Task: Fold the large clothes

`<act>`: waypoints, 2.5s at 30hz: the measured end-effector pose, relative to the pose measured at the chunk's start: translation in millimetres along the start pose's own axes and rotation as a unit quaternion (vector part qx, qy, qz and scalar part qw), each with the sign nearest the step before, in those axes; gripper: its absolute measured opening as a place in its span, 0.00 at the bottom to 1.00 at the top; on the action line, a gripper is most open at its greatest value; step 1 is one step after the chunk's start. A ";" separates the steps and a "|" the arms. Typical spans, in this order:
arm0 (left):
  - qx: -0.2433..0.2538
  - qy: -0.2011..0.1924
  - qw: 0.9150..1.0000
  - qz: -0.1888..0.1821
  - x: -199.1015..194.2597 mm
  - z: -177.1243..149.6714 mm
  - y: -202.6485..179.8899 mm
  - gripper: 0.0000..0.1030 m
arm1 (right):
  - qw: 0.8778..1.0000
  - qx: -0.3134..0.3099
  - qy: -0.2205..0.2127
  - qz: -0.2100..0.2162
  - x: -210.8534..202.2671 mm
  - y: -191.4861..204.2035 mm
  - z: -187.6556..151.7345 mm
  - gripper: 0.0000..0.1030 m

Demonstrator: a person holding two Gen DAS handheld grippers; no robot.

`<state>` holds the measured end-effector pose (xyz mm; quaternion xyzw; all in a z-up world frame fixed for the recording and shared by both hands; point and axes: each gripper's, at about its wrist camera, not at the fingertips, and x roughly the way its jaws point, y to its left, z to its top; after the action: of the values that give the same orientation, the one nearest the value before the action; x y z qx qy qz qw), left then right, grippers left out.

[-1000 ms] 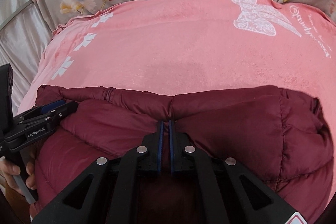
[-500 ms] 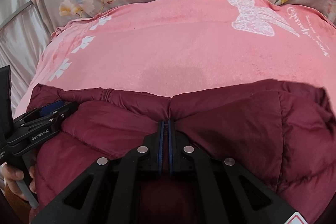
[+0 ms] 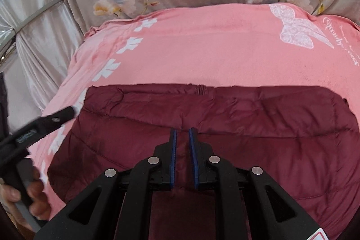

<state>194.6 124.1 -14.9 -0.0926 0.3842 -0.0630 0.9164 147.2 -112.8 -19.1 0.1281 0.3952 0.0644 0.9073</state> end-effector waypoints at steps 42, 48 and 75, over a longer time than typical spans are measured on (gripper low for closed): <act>0.020 -0.005 0.978 -0.209 -105.4 -27.7 -20.7 0.20 | 0.996 0.056 -0.021 0.060 -87.2 -26.3 -105.1 0.10; 0.064 -0.012 0.973 -0.223 -123.8 -25.8 -61.3 0.20 | 0.995 0.054 0.001 0.085 -70.5 -24.2 -125.8 0.09; 0.260 0.110 0.929 -0.241 -36.8 -115.2 -299.6 0.19 | 0.982 0.177 -0.039 0.059 -134.6 -139.6 -185.1 0.08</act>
<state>73.3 -175.1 -3.2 0.0664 0.4190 -0.3894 0.8176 -77.9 -242.5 -85.6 0.3124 0.3563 0.0412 0.8797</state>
